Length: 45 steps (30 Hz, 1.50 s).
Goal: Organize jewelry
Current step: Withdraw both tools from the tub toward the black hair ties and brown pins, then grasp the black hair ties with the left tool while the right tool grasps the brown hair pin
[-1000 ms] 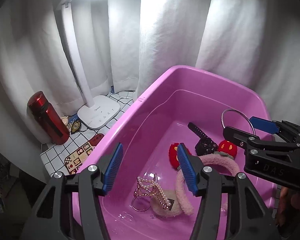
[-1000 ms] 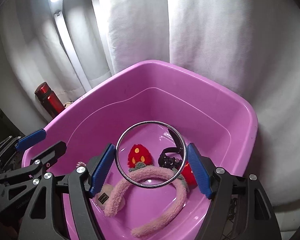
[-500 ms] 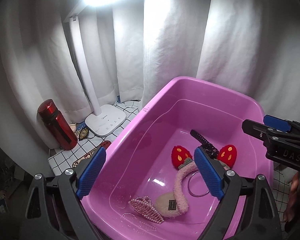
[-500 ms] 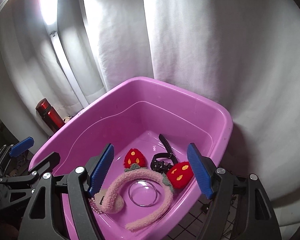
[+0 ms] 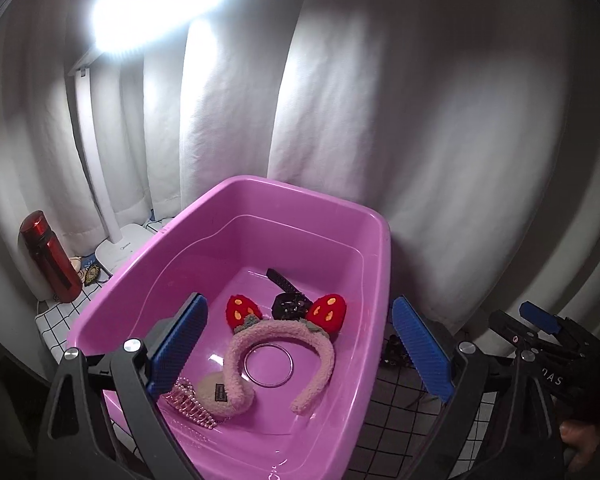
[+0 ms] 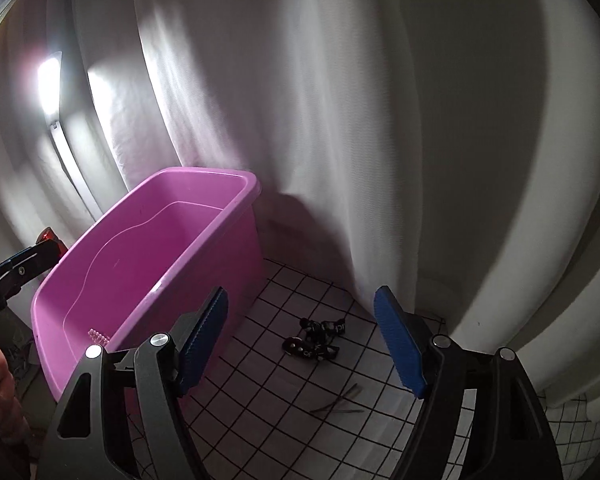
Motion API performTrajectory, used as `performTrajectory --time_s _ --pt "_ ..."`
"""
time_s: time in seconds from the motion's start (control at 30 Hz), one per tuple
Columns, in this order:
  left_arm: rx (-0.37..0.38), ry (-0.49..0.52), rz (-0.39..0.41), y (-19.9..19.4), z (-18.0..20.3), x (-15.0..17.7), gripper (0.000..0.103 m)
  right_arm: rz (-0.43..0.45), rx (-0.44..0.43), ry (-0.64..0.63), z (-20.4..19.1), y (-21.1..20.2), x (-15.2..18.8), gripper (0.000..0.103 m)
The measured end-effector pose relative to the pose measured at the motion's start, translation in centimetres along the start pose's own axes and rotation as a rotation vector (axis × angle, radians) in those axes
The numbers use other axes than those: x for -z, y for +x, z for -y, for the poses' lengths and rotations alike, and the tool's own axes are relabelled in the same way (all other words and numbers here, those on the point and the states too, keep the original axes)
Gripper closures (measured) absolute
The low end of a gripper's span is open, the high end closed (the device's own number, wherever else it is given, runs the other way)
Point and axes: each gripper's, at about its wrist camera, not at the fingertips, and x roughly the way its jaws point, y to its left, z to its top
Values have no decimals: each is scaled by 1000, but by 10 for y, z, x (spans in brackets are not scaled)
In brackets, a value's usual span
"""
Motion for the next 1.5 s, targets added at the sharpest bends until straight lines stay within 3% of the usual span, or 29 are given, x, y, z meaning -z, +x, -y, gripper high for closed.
performTrajectory --time_s 0.23,0.53,0.7,0.77,0.93,1.27,1.5 --pt "120 30 -10 -8 57 19 10 -77 46 43 27 9 52 31" --pt "81 80 -99 11 73 48 10 -213 46 49 24 89 110 31" --pt "60 88 -124 13 74 58 10 -256 101 39 23 127 129 31" --pt "66 96 -134 14 78 61 10 -255 148 11 21 137 136 31" --pt "96 126 -152 24 93 68 10 -204 164 15 34 140 138 31" --pt "166 160 -154 52 136 84 10 -208 249 108 101 132 140 31" --pt "147 171 -157 98 150 95 10 -166 195 169 118 119 137 31"
